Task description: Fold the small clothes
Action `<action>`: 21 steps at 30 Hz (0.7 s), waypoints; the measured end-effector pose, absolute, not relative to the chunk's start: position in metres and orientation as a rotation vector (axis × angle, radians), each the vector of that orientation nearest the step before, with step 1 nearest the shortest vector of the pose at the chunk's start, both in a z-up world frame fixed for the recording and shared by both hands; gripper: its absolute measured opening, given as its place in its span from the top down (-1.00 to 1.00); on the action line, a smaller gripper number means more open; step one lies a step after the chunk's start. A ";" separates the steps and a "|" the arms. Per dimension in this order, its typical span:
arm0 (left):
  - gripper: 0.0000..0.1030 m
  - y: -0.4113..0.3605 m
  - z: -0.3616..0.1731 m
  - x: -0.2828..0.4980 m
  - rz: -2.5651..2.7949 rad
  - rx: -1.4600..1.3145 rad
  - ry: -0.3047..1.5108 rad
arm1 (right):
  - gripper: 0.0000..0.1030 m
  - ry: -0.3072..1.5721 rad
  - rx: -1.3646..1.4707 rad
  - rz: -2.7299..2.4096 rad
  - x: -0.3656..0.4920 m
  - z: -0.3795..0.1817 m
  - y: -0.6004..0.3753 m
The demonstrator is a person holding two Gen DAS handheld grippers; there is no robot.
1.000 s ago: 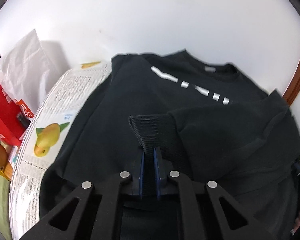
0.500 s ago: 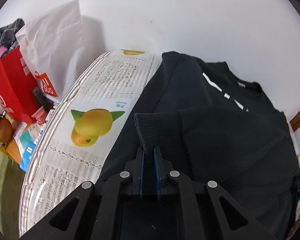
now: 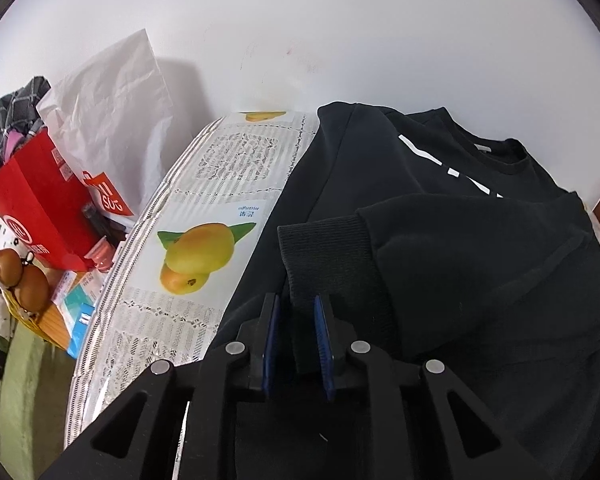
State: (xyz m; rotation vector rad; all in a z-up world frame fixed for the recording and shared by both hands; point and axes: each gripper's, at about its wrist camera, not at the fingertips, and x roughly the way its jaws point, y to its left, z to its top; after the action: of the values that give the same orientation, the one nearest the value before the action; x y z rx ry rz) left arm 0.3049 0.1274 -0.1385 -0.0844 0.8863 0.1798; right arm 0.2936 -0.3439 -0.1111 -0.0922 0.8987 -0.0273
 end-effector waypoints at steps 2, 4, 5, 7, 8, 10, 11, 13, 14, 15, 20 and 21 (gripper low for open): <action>0.66 0.125 -0.137 0.301 0.175 -0.082 0.883 | 0.15 0.902 -0.107 -0.039 0.285 -0.108 -0.343; 0.66 0.123 -0.133 0.295 0.166 -0.085 0.877 | 0.15 0.897 -0.125 -0.055 0.275 -0.104 -0.343; 0.66 0.122 -0.130 0.291 0.157 -0.088 0.875 | 0.15 0.889 -0.136 -0.069 0.267 -0.100 -0.343; 0.66 0.120 -0.124 0.282 0.143 -0.083 0.864 | 0.15 0.877 -0.131 -0.070 0.254 -0.093 -0.348; 0.66 0.119 -0.121 0.277 0.146 -0.073 0.859 | 0.15 0.872 -0.121 -0.067 0.247 -0.089 -0.352; 0.62 0.119 -0.116 0.267 0.146 -0.060 0.849 | 0.15 0.862 -0.103 -0.070 0.233 -0.081 -0.358; 0.51 0.119 -0.113 0.261 0.137 -0.067 0.856 | 0.15 0.855 -0.097 -0.085 0.226 -0.078 -0.362; 0.32 0.121 -0.109 0.249 0.091 -0.097 0.865 | 0.13 0.849 -0.077 -0.103 0.214 -0.074 -0.370; 0.19 0.123 -0.108 0.242 0.079 -0.106 0.863 | 0.13 0.862 -0.050 -0.097 0.206 -0.073 -0.376; 0.04 0.124 -0.107 0.234 0.080 -0.109 0.862 | 0.13 0.879 -0.027 -0.090 0.201 -0.073 -0.381; -0.08 0.137 -0.118 0.195 0.089 -0.112 0.885 | 0.10 0.946 0.096 -0.054 0.169 -0.086 -0.406; -0.09 0.140 -0.122 0.188 0.090 -0.123 0.893 | 0.07 0.952 0.098 -0.048 0.163 -0.089 -0.408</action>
State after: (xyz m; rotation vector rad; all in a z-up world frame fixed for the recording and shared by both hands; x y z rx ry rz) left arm 0.1881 0.1404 -0.1218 -0.1228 0.8929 0.0901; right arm 0.1625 -0.4078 -0.0893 0.0976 0.9517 -0.0480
